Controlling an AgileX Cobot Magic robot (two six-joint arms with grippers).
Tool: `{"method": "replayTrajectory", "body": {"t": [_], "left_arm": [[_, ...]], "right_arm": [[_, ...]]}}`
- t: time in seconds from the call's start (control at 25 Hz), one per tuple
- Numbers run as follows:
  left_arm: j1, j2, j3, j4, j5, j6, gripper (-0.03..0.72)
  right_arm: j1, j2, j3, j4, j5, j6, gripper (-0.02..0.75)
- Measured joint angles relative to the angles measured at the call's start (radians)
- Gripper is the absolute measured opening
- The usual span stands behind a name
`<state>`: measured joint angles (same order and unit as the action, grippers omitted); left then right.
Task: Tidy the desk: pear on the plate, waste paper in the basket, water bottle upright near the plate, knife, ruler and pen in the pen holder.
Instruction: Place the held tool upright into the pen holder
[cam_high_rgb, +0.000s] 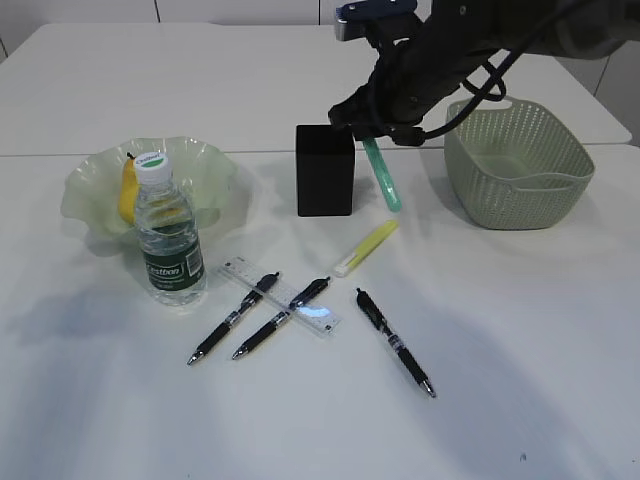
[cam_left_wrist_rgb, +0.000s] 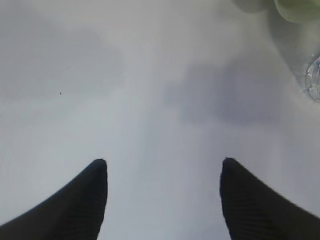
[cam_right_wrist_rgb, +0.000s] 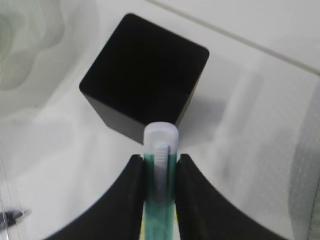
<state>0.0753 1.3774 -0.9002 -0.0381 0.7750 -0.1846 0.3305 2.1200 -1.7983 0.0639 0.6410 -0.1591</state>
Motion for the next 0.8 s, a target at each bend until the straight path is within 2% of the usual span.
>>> {"method": "replayTrajectory", "body": {"t": [0.8], "left_arm": [[0.0, 0.0, 0.0, 0.0, 0.0, 0.0, 0.5]], "right_arm": [[0.0, 0.011, 0.0, 0.059, -0.434, -0.002, 0.141]]}}
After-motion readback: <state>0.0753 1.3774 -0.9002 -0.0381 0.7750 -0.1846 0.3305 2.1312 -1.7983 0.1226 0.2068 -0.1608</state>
